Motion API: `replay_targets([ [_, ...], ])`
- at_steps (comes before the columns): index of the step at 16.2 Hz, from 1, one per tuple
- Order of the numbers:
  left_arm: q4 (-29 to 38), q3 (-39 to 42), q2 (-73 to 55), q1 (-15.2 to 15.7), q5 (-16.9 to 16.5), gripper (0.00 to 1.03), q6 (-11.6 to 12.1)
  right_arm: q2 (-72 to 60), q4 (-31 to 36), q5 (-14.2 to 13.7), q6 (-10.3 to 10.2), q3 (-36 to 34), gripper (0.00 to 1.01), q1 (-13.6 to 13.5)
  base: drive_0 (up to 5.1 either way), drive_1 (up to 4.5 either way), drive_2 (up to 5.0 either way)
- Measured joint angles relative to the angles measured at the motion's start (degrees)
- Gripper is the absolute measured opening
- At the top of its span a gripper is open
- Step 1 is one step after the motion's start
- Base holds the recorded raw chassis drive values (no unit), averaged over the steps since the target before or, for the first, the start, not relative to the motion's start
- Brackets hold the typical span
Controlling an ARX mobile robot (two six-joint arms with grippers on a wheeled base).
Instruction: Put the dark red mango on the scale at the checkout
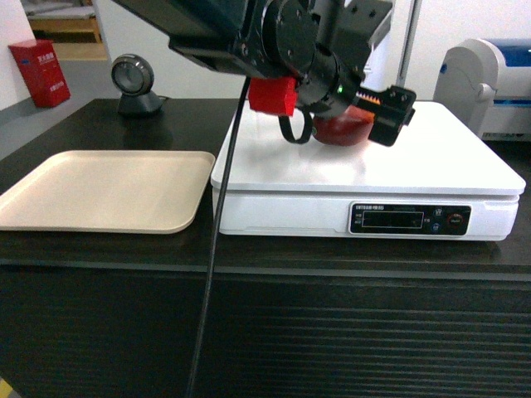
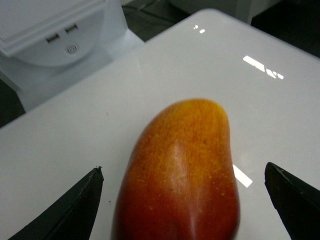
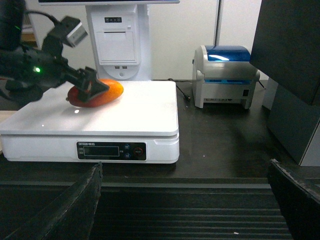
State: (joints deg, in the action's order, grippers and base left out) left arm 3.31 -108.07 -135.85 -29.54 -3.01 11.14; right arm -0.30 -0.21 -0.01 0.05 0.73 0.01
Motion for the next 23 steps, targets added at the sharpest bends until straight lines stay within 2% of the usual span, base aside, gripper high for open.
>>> replay_targets([
  [4,5.1,9.1,11.6,-0.3,0.0,0.98,0.1,0.0,0.0,0.0,0.0,0.0,0.98,0.0,0.0,0.0,0.0],
  [8,13.6,25.8,26.2,-0.3,0.4,0.98,-0.2,0.0,0.0,0.0,0.0,0.0,0.98,0.0,0.0,0.0,0.0],
  [11,19.8,39.9,42.0,2.5,3.9,0.98,1.4,0.0,0.0,0.0,0.0,0.0,0.98,0.0,0.0,0.0,0.0],
  [14,20.9,54.1,56.7,7.2,6.0,0.98,2.3,0.0,0.0,0.0,0.0,0.0,0.98,0.0,0.0,0.0,0.0],
  [15,18.6,61.2,66.3,9.8,11.7,0.91,-0.3,0.0,0.0,0.0,0.0,0.0,0.98,0.0,0.0,0.0,0.0],
  [16,19.5,65.2,70.8,11.6,16.1,0.82,-3.5,0.0,0.0,0.0,0.0,0.0,0.98,0.0,0.0,0.0,0.0],
  [17,21.4,70.3,75.5,13.9,17.7,0.71,-6.5,0.0,0.0,0.0,0.0,0.0,0.98,0.0,0.0,0.0,0.0],
  [18,23.1,74.6,78.7,16.1,17.7,0.6,-8.4,0.0,0.0,0.0,0.0,0.0,0.98,0.0,0.0,0.0,0.0],
  [19,24.2,77.9,80.4,17.0,16.7,0.51,-9.5,0.0,0.0,0.0,0.0,0.0,0.98,0.0,0.0,0.0,0.0],
  [23,27.4,91.1,88.7,21.5,11.3,0.01,-10.8,0.0,0.0,0.0,0.0,0.0,0.98,0.0,0.0,0.0,0.0],
])
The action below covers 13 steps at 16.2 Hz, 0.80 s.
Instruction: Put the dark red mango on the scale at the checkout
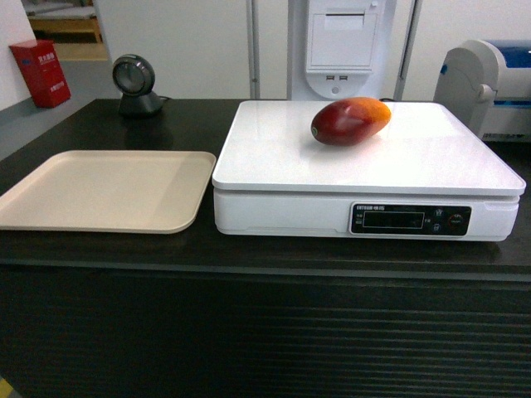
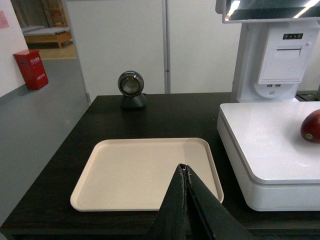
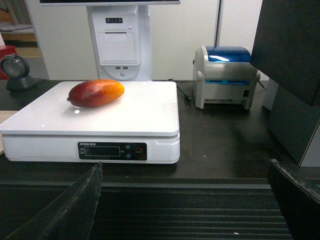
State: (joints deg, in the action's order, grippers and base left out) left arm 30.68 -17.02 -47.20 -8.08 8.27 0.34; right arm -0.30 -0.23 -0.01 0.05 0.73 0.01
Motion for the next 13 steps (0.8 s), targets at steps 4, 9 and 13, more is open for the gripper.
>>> replay_targets([
  [4,-0.6,6.6,6.1,2.6,-2.9,0.02,-0.2,0.0,0.0,0.0,0.0,0.0,0.98,0.0,0.0,0.0,0.0],
  [9,-3.4,11.0,13.7,8.2,-8.3,0.02,-0.2,0.0,0.0,0.0,0.0,0.0,0.98,0.0,0.0,0.0,0.0],
  [13,-6.2,13.1,18.4,8.0,-8.3,0.02,-0.2,0.0,0.0,0.0,0.0,0.0,0.98,0.0,0.0,0.0,0.0],
])
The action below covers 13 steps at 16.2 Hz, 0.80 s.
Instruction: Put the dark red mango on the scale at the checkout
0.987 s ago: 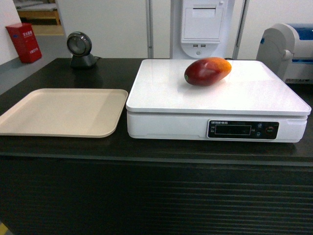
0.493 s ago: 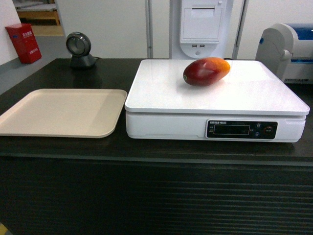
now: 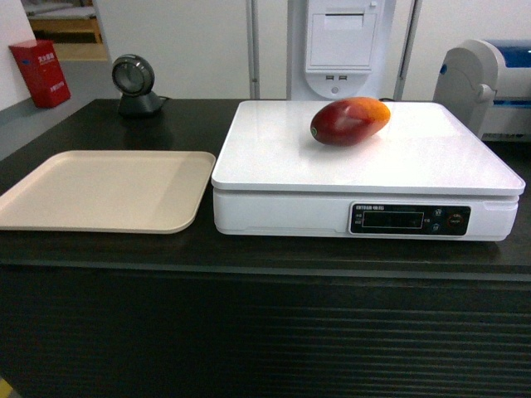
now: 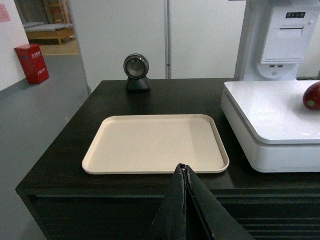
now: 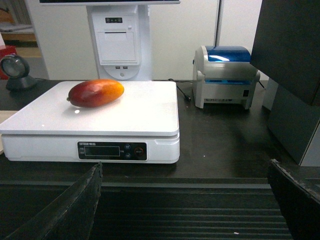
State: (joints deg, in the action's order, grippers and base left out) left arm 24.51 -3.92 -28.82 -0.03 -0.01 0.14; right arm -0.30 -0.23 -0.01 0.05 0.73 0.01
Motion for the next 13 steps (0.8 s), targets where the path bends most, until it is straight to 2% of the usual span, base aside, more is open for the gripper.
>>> replay_targets([
  [4,-4.2,1.6,6.0,0.0,0.0,0.02,0.0,0.0,0.0,0.0,0.0,0.0,0.98,0.0,0.0,0.0,0.0],
  [5,-1.8,3.1,6.9,0.0,0.0,0.02,0.0,0.0,0.0,0.0,0.0,0.0,0.98,0.0,0.0,0.0,0.0],
  [13,-10.9,3.4,15.1,0.0,0.0,0.02,0.0,0.0,0.0,0.0,0.0,0.0,0.98,0.0,0.0,0.0,0.0],
])
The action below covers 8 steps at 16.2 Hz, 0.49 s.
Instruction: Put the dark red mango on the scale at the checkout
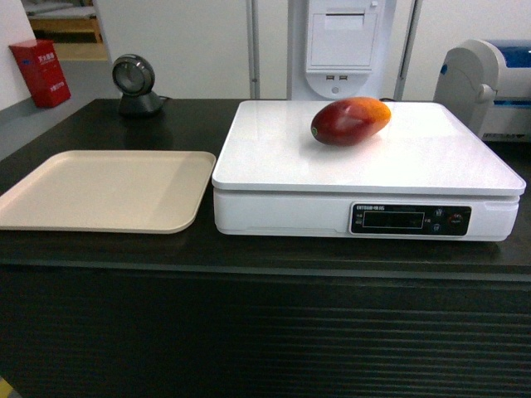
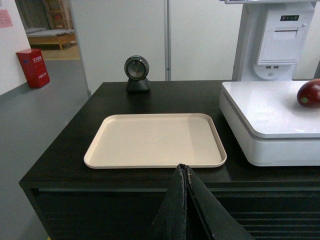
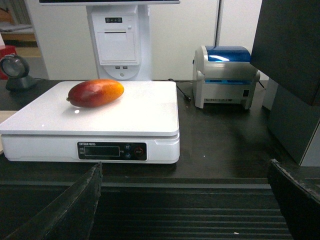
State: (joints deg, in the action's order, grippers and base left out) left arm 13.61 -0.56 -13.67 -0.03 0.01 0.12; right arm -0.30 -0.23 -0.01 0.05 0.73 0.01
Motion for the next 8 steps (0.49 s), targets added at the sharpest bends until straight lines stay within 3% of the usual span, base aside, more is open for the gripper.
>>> replay_targets([
  [4,-3.5,0.0,3.5,0.0,0.0,0.02,0.0,0.0,0.0,0.0,0.0,0.0,0.98,0.0,0.0,0.0,0.0],
  [6,-11.6,0.0,8.9,0.0,0.0,0.02,0.0,0.0,0.0,0.0,0.0,0.0,0.98,0.0,0.0,0.0,0.0],
  [8,-13.4,-0.4,13.1,0.0,0.1,0.02,0.0,0.0,0.1,0.0,0.0,0.0,0.98,0.0,0.0,0.0,0.0],
])
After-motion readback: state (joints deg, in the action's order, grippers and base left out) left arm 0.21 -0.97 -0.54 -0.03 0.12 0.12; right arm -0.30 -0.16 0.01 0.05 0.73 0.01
